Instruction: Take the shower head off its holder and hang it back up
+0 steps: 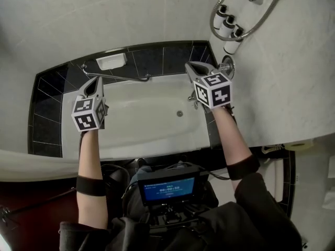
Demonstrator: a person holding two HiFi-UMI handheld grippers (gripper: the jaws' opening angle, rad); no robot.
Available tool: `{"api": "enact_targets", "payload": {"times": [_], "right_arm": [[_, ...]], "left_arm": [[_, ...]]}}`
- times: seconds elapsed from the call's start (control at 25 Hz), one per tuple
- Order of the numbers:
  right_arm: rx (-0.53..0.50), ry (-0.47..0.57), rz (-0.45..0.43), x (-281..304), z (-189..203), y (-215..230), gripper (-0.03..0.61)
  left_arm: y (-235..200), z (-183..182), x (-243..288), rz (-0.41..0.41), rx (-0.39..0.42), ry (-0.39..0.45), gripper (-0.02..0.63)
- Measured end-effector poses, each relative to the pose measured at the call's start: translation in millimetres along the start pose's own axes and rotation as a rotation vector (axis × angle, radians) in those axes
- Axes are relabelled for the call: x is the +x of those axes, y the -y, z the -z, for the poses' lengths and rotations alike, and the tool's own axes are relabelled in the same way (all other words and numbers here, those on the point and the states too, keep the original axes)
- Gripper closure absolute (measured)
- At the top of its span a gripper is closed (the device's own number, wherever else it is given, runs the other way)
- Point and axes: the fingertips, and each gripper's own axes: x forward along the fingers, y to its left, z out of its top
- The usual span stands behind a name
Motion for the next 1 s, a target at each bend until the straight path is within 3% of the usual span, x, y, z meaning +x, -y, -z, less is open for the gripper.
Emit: {"api": "enact_targets", "payload": {"times": [0.72,1.0], "right_arm": [[0.026,-0.008,0.019,-12,19,1,0.557],[0.041,-0.018,0.039,-15,27,10,0.557]], "left_arm": [[22,11,-14,0.014,-0.041,0.029,0.614],[24,8,-5,-0.004,-0.001,0.035,0.612]]}}
